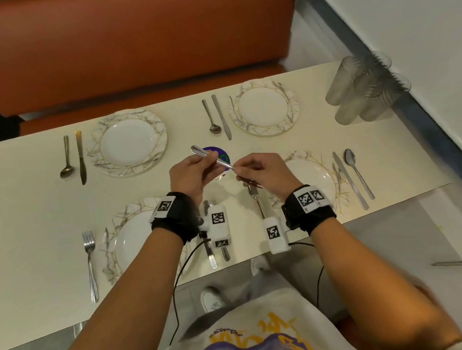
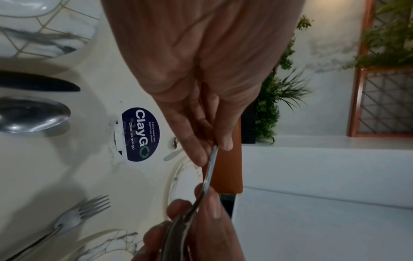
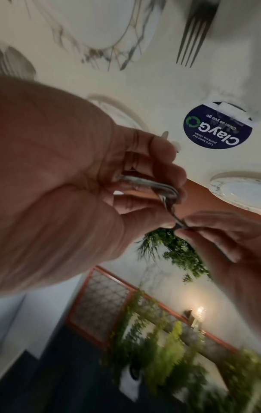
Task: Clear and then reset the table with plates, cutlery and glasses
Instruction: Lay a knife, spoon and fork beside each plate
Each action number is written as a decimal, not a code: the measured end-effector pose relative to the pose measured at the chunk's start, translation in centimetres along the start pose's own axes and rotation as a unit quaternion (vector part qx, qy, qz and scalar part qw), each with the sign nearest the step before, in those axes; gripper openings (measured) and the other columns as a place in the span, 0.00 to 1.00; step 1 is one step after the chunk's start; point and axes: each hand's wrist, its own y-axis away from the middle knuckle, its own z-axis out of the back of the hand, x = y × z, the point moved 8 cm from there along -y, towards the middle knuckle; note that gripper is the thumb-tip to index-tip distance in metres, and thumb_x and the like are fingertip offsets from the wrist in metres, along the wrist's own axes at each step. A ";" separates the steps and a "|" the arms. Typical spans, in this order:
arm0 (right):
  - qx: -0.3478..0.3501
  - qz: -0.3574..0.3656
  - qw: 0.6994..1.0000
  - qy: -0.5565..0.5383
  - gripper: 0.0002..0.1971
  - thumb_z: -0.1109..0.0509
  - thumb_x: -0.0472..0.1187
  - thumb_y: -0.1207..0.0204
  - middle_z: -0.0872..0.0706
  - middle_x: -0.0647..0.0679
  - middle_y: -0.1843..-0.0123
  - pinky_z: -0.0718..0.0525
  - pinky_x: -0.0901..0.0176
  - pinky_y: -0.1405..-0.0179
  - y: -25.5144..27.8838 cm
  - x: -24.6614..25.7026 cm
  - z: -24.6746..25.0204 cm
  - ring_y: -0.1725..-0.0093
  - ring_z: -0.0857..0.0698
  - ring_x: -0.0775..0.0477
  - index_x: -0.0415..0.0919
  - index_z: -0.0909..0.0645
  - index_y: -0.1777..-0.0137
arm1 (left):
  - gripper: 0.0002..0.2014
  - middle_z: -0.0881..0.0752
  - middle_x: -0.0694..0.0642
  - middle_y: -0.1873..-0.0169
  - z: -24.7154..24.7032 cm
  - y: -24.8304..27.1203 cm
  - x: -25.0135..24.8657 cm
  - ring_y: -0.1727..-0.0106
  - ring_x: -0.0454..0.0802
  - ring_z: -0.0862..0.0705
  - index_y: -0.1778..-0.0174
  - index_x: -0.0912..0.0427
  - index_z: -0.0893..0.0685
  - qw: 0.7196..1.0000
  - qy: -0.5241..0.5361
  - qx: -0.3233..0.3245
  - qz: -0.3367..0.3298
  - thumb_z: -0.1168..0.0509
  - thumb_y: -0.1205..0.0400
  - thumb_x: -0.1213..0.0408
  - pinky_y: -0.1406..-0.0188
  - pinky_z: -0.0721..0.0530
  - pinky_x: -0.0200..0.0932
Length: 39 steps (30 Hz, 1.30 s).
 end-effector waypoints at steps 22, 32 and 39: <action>-0.062 0.014 0.991 0.116 0.04 0.19 0.40 0.27 0.07 0.49 0.63 0.11 0.60 0.54 -10.1 0.1 16.2 0.63 0.07 0.50 0.41 0.10 0.56 | 0.09 0.06 0.67 0.54 -17.6 -8.9 4.0 0.50 0.62 0.06 0.45 0.70 0.10 0.989 -0.148 0.024 -0.018 0.25 0.20 0.75 0.46 0.07 0.52; -0.138 -0.056 0.983 0.104 0.07 0.20 0.36 0.26 0.07 0.48 0.60 0.11 0.60 0.55 -20.9 -4.7 27.4 0.64 0.11 0.54 0.49 0.12 0.61 | 0.09 0.07 0.68 0.54 -21.1 -14.1 4.6 0.56 0.56 0.10 0.42 0.66 0.07 0.980 -0.194 -0.026 -0.017 0.27 0.17 0.71 0.51 0.08 0.45; -0.169 -0.143 0.952 0.214 0.05 0.25 0.31 0.24 0.08 0.45 0.56 0.12 0.63 0.62 -26.5 -9.0 30.0 0.64 0.13 0.52 0.35 0.07 0.54 | 0.08 0.08 0.70 0.51 -19.2 -15.3 5.0 0.55 0.58 0.10 0.43 0.68 0.08 0.978 -0.200 -0.063 0.001 0.29 0.15 0.72 0.50 0.07 0.48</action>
